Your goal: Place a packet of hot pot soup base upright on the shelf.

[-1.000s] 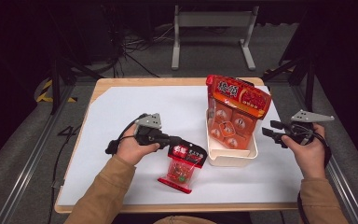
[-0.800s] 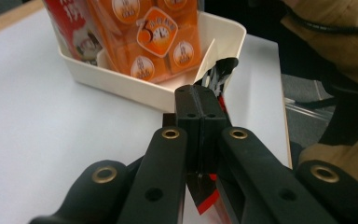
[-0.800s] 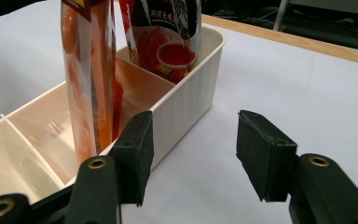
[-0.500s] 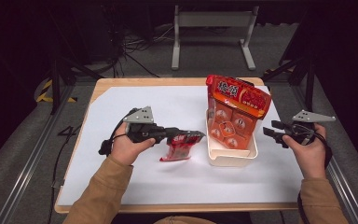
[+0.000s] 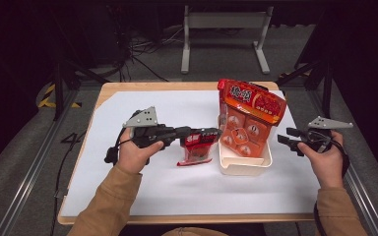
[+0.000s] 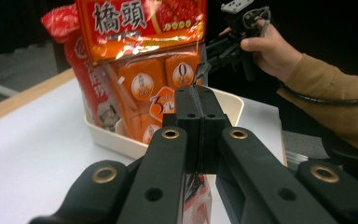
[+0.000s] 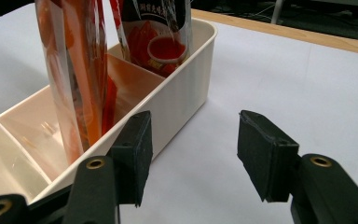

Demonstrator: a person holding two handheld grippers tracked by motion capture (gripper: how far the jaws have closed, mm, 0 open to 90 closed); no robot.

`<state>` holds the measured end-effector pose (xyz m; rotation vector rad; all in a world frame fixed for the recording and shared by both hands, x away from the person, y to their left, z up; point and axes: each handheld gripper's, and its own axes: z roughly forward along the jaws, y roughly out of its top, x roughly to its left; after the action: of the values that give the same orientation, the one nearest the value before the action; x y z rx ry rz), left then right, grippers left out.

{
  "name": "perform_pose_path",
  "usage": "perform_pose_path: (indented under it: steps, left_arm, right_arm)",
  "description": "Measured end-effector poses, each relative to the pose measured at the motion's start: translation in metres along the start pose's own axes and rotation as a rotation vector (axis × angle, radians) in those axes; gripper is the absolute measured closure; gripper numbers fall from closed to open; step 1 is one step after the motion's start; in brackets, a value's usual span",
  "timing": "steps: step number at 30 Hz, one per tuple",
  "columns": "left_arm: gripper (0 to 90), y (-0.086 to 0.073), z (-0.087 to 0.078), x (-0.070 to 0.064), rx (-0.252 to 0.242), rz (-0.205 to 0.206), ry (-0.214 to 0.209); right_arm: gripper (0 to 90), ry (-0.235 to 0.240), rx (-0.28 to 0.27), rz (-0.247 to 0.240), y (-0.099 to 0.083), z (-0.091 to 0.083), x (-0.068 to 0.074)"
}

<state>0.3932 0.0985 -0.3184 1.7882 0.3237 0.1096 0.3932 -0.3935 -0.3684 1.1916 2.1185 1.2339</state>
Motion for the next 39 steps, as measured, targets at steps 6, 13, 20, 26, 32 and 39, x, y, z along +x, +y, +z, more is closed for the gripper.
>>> perform_pose_path:
  steps: [6, 13, 20, 26, 32, 39]
  left_arm:
    - [90.0, 0.009, 0.004, -0.004, -0.016, 0.031, -0.007]
    - [90.0, 0.016, 0.011, -0.006, -0.035, 0.047, -0.03]
    - [90.0, 0.022, 0.019, -0.007, -0.046, 0.072, -0.064]
    - [90.0, 0.027, 0.027, -0.005, -0.065, 0.069, -0.092]
    - [90.0, 0.034, 0.035, -0.008, -0.077, 0.087, -0.104]
    - [90.0, 0.038, 0.052, -0.011, -0.067, 0.1, -0.124]
  right_arm:
    - [45.3, 0.002, -0.002, 0.003, -0.001, 0.0, -0.001]
    - [45.3, 0.003, 0.0, 0.008, -0.003, 0.001, -0.003]
    - [45.3, 0.005, 0.002, 0.01, -0.004, 0.0, -0.002]
    - [45.0, 0.008, 0.009, 0.012, -0.004, 0.0, -0.003]
    - [43.9, 0.003, 0.018, 0.021, -0.005, 0.003, -0.005]
    - [43.2, 0.003, 0.009, 0.017, -0.004, 0.002, -0.004]
